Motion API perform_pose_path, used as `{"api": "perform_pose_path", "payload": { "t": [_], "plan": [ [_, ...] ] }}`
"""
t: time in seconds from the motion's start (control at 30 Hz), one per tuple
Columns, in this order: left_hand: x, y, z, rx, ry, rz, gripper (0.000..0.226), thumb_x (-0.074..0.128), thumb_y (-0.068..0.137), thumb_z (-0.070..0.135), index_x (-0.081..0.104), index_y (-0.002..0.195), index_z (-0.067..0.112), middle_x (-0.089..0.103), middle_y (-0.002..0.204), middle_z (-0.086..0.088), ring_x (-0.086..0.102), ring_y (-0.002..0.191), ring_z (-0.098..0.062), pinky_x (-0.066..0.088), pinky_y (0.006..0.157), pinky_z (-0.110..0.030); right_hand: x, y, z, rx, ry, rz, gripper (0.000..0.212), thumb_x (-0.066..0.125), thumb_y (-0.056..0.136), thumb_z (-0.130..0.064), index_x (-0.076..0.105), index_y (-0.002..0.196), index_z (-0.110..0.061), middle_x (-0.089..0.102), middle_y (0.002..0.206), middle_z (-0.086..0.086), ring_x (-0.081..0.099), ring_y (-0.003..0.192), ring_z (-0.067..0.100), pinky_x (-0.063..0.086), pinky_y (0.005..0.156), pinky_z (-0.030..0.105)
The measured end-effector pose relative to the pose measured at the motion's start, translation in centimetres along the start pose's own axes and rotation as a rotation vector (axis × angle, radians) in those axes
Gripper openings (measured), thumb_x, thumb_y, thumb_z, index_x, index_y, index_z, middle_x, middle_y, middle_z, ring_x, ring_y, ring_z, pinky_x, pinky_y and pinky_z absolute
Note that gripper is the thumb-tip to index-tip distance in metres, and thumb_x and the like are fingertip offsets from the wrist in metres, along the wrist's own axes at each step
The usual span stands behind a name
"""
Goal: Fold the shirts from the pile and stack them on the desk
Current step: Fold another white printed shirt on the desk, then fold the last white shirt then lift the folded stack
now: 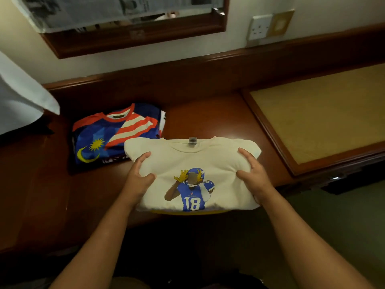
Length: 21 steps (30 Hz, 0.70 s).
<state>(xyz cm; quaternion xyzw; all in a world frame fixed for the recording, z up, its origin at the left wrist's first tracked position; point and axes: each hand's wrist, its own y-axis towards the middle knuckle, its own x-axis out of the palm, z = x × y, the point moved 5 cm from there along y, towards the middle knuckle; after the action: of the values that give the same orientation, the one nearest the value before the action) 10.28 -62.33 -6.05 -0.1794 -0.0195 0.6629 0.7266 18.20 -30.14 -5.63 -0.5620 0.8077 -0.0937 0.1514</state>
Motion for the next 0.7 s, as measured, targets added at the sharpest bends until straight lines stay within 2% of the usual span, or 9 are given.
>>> {"api": "perform_pose_path", "payload": {
  "t": [0.13,0.23,0.3,0.43,0.53,0.7],
  "plan": [
    [5.2,-1.5,1.5,-0.014,0.045,-0.079,0.06,0.056,0.088,0.001,0.052,0.118,0.052,0.052,0.132,-0.004,0.057,0.114,-0.024,0.055,0.088,-0.038,-5.9,-1.5,0.4,-0.007,0.02,0.033,0.069,0.053,0.081,0.011,0.047,0.139,-0.027,0.058,0.119,-0.006,0.062,0.099,0.007,0.054,0.082,0.026],
    [9.8,-2.7,3.2,0.012,0.066,-0.11,0.06,0.055,0.088,-0.001,0.049,0.125,0.045,0.05,0.131,-0.004,0.057,0.11,-0.022,0.054,0.075,-0.025,-10.9,-2.8,1.0,-0.026,0.012,0.08,0.069,0.053,0.082,0.008,0.045,0.14,-0.028,0.055,0.128,0.0,0.059,0.108,0.016,0.053,0.091,0.037],
    [12.9,-3.7,4.3,0.038,0.07,-0.144,0.06,0.054,0.088,-0.002,0.048,0.129,0.04,0.05,0.131,-0.005,0.058,0.108,-0.021,0.053,0.071,-0.023,-14.1,-3.6,1.4,-0.024,0.009,0.109,0.069,0.054,0.082,0.006,0.044,0.141,-0.03,0.053,0.129,0.001,0.058,0.108,0.017,0.054,0.09,0.037],
    [19.0,-5.0,5.9,0.058,0.033,-0.231,0.06,0.054,0.088,-0.006,0.049,0.132,0.033,0.051,0.127,-0.005,0.06,0.102,-0.02,0.054,0.07,-0.026,-20.1,-5.1,2.6,-0.01,0.015,0.166,0.068,0.055,0.085,0.0,0.041,0.142,-0.034,0.051,0.129,0.001,0.056,0.11,0.019,0.054,0.089,0.04],
    [23.4,-5.8,7.2,0.079,0.037,-0.284,0.059,0.055,0.087,-0.007,0.05,0.131,0.033,0.052,0.124,-0.004,0.06,0.101,-0.022,0.054,0.071,-0.027,-24.2,-6.4,3.6,0.005,0.049,0.221,0.066,0.055,0.087,-0.002,0.041,0.143,-0.035,0.05,0.127,-0.001,0.055,0.107,0.015,0.054,0.089,0.04],
    [30.6,-6.2,9.2,0.101,0.068,-0.389,0.056,0.055,0.087,-0.006,0.052,0.129,0.031,0.049,0.119,0.002,0.059,0.098,-0.02,0.055,0.07,-0.03,-30.6,-8.0,5.0,0.042,0.091,0.334,0.064,0.055,0.088,-0.003,0.042,0.142,-0.036,0.049,0.129,-0.001,0.053,0.11,0.017,0.054,0.09,0.041]
  ]
}}
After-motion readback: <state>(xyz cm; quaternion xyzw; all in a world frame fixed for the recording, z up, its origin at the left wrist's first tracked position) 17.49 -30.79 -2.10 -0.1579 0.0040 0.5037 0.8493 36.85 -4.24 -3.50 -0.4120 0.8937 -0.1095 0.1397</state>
